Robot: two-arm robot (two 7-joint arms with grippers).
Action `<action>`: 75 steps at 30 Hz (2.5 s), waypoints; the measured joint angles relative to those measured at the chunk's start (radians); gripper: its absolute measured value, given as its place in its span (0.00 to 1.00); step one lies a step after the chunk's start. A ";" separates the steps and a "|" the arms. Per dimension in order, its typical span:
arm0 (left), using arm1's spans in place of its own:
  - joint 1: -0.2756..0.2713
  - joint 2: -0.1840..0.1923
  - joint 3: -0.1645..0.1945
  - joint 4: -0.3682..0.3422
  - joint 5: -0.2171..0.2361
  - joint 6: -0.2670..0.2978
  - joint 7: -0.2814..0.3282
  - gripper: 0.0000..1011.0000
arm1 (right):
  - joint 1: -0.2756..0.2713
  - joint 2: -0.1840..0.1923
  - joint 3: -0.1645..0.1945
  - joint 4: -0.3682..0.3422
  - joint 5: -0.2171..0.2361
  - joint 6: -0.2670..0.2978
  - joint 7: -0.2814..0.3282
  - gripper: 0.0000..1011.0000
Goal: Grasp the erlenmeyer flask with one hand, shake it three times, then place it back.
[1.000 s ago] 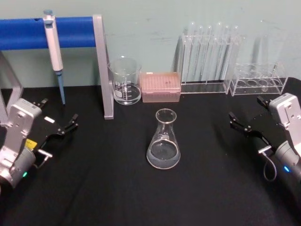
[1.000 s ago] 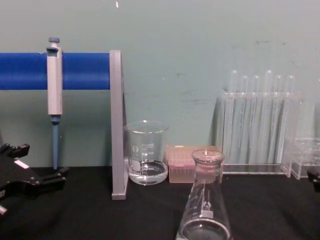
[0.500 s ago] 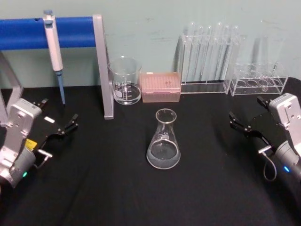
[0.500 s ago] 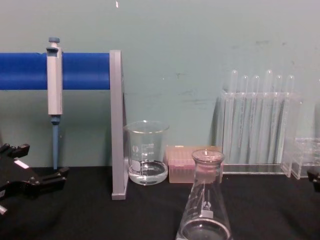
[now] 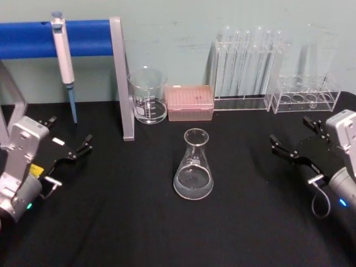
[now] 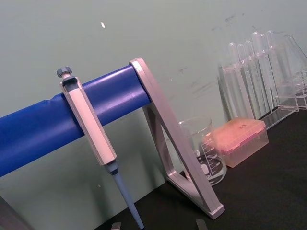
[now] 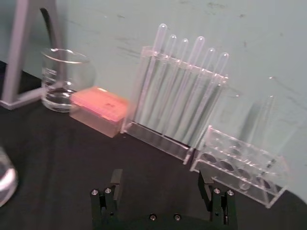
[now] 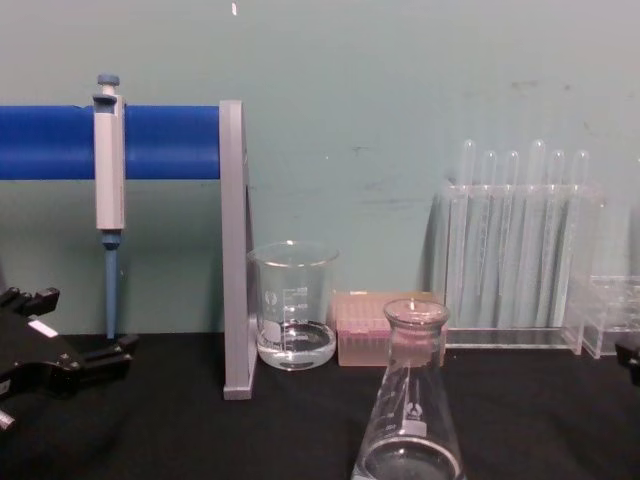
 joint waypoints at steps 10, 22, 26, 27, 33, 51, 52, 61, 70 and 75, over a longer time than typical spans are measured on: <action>0.000 0.000 0.000 0.000 0.000 0.000 0.000 0.99 | -0.097 0.031 0.061 -0.112 0.133 0.064 0.113 0.99; 0.000 0.000 0.000 0.000 0.000 0.000 0.000 0.99 | -0.133 0.038 0.068 -0.157 0.193 0.095 0.262 0.99; 0.000 0.000 0.000 0.000 0.000 0.000 0.000 0.99 | -0.122 0.032 0.057 -0.157 0.194 0.095 0.313 0.99; 0.000 0.000 0.000 0.000 0.000 0.000 0.000 0.99 | -0.119 0.031 0.055 -0.156 0.194 0.095 0.321 0.99; 0.000 0.000 0.000 0.000 0.000 0.000 0.000 0.99 | -0.097 0.010 0.036 -0.146 0.189 0.097 0.380 0.99; 0.000 0.000 0.000 0.000 0.000 0.000 0.000 0.99 | -0.007 -0.087 -0.004 -0.089 0.119 0.096 0.449 0.99; 0.000 0.000 0.000 0.000 0.000 0.000 0.000 0.99 | -0.002 -0.092 -0.007 -0.085 0.115 0.096 0.451 0.99; 0.000 0.000 0.000 0.000 0.000 0.000 0.000 0.99 | 0.053 -0.139 -0.039 -0.038 0.079 0.094 0.470 0.99; 0.000 0.000 0.000 0.000 0.000 0.000 0.000 0.99 | 0.087 -0.176 -0.054 0.005 0.052 0.086 0.467 0.99; 0.000 0.000 0.000 0.000 0.000 0.000 0.000 0.99 | 0.105 -0.196 -0.057 0.030 0.038 0.084 0.462 0.99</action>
